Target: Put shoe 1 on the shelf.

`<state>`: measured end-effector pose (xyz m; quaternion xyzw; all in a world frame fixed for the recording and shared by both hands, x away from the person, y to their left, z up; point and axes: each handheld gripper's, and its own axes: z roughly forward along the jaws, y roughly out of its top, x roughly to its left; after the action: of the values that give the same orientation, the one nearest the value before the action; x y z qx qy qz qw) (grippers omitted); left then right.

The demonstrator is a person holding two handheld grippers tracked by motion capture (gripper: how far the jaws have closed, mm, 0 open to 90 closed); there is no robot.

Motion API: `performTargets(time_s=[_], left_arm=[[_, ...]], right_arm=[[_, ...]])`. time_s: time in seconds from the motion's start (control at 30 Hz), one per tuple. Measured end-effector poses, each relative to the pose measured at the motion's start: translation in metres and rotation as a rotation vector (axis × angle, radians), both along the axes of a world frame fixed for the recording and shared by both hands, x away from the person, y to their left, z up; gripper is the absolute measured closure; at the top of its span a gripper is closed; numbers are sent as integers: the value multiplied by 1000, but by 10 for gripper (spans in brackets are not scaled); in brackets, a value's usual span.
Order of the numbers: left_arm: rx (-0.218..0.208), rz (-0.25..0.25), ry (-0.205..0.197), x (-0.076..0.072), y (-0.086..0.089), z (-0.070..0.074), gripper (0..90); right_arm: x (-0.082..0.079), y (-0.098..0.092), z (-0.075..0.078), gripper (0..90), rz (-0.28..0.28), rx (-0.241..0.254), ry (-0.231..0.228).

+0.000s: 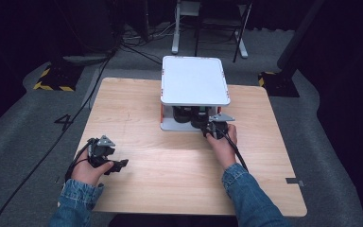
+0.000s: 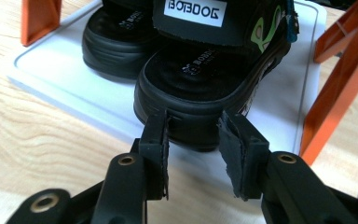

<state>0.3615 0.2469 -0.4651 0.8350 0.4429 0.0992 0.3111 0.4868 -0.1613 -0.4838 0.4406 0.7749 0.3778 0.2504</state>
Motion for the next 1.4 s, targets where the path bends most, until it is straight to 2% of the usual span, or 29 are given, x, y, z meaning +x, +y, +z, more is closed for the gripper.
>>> performTargets(time_s=[0.2, 0.4, 0.43, 0.5, 0.53, 0.57, 0.63, 0.73, 0.83, 0.97, 1.1, 1.3, 1.4], left_arm=[[0, 0, 2, 1, 0, 0, 253], [-3, -1, -2, 3, -2, 0, 253], [-6, -2, 1, 3, -2, 0, 253], [-6, -4, 0, 4, -2, 1, 253], [-6, -4, 0, 4, -2, 1, 253], [-10, -1, -1, 4, -3, 1, 253], [-11, -5, -6, 5, -2, 1, 253], [-16, -2, -10, 6, -4, 2, 258], [-26, -6, -30, 6, -6, 5, 263], [-45, -2, -41, 4, -6, 10, 263], [-41, 4, -54, 3, -4, 12, 262], [-49, 11, -58, 2, -1, 14, 261], [-47, 8, -56, 3, 0, 15, 259]], right_arm=[[13, -1, -2, 628, -8, 30, -3], [19, 1, -3, 626, -7, 18, -26], [19, 1, -3, 618, -3, 19, -31], [17, 1, -3, 524, 2, 27, -37], [17, 1, -3, 524, 2, 27, -37], [12, 2, -1, 473, 13, 17, -36], [2, 4, 5, 442, 30, -2, -62], [-17, 1, 19, 428, 71, 19, -77], [-32, -8, 35, 428, 87, 52, -81], [-48, -26, 56, 403, 86, 88, -71], [-60, -44, 72, 377, 71, 113, -56], [-76, -68, 87, 365, 58, 155, -46], [-83, -80, 91, 346, 70, 155, -37]])
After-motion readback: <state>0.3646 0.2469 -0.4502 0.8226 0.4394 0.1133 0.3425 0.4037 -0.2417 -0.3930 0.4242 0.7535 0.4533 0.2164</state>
